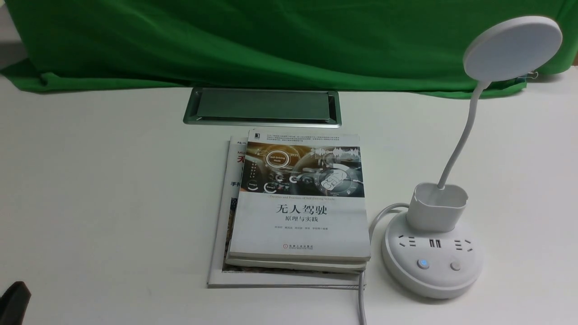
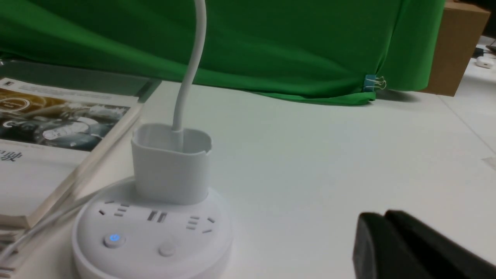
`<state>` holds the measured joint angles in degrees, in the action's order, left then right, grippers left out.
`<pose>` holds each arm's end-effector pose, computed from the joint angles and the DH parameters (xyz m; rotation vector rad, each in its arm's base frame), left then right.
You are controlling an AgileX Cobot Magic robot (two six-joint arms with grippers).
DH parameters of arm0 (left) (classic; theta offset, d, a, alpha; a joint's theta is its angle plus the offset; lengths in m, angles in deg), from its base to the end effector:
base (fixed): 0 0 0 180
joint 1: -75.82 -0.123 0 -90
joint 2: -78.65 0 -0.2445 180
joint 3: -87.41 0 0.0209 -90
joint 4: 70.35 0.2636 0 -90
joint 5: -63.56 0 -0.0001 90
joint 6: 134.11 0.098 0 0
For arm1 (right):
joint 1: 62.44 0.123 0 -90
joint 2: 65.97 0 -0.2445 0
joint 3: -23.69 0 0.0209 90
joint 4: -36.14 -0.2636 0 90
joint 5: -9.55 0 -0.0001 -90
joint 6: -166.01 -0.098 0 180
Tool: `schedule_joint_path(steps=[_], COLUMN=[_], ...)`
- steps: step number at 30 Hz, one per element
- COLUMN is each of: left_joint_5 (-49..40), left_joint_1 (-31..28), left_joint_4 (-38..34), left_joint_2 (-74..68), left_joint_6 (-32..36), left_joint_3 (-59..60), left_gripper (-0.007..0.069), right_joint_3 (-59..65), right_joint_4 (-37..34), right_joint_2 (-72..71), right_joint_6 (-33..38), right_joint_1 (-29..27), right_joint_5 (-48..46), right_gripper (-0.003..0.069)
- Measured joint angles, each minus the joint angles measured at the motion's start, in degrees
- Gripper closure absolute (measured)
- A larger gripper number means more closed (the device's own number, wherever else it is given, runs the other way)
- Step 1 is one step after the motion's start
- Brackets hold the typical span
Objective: Turn off the desk lamp on the white desktop by hand.
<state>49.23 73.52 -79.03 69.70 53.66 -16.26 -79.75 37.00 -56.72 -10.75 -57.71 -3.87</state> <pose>0.1161 0.0010 0.1874 -0.0171 1.7356 -0.0112 0.1164 0.0093 0.1866 -0.1304 1.7270 0.0054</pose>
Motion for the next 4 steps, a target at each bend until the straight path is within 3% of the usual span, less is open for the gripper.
schedule_joint_path(steps=[4], left_joint_5=[0.0], left_joint_1=[0.0], left_joint_4=[0.0], left_joint_2=[0.0], left_joint_6=[0.0], left_joint_3=[0.0], left_gripper=[0.0384], right_joint_3=[0.0], right_joint_4=[0.0], right_joint_2=[0.0], right_joint_6=[0.0], right_joint_1=[0.0], right_joint_5=[0.0], right_gripper=[0.0629])
